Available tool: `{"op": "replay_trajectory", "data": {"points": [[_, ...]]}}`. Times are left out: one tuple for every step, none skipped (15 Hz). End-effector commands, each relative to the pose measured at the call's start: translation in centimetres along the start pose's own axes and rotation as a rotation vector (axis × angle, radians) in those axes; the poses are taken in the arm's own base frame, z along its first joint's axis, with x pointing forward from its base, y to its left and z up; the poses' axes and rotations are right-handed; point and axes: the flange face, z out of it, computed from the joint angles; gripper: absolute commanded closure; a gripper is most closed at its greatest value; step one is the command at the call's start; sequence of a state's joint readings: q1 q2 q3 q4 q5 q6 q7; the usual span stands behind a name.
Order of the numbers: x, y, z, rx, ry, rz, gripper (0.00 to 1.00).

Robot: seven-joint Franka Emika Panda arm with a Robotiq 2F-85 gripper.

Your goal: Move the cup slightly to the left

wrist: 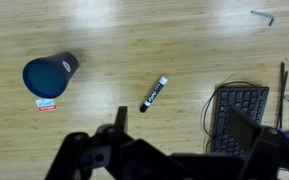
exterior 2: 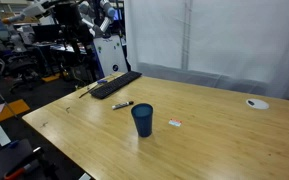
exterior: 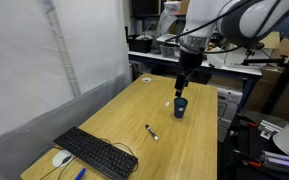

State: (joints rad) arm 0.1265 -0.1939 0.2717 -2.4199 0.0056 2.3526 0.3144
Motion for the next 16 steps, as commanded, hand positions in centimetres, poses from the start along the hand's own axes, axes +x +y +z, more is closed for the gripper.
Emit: {"op": "replay_trajectory", "data": {"points": [[0.1, 0.0, -0.2, 0.001, 0.002, 0.000, 0.00], [0.3, 0.4, -0.1, 0.000, 0.009, -0.001, 0.00], [0.4, 0.8, 0.1, -0.002, 0.006, 0.004, 0.00], [0.5, 1.4, 0.4, -0.008, -0.002, 0.019, 0.00], [0.7, 2.3, 0.9, -0.009, -0.018, 0.035, 0.00], [0.8, 3.3, 1.3, -0.010, -0.026, 0.054, 0.00], [0.6, 4.0, 1.5, -0.006, -0.028, 0.065, 0.00], [0.7, 4.6, 1.9, -0.006, -0.034, 0.076, 0.00], [0.7, 5.2, 2.2, -0.001, -0.033, 0.074, 0.00], [0.8, 5.5, 2.5, 0.001, -0.033, 0.071, 0.00], [0.8, 5.9, 2.8, -0.001, -0.032, 0.068, 0.00], [0.8, 6.3, 3.1, 0.001, -0.029, 0.059, 0.00], [0.8, 6.7, 3.3, 0.001, -0.025, 0.046, 0.00], [0.9, 7.0, 3.6, -0.002, -0.022, 0.035, 0.00], [1.0, 7.4, 3.8, 0.000, -0.020, 0.019, 0.00], [1.1, 7.8, 4.0, -0.003, -0.017, 0.002, 0.00]]}}
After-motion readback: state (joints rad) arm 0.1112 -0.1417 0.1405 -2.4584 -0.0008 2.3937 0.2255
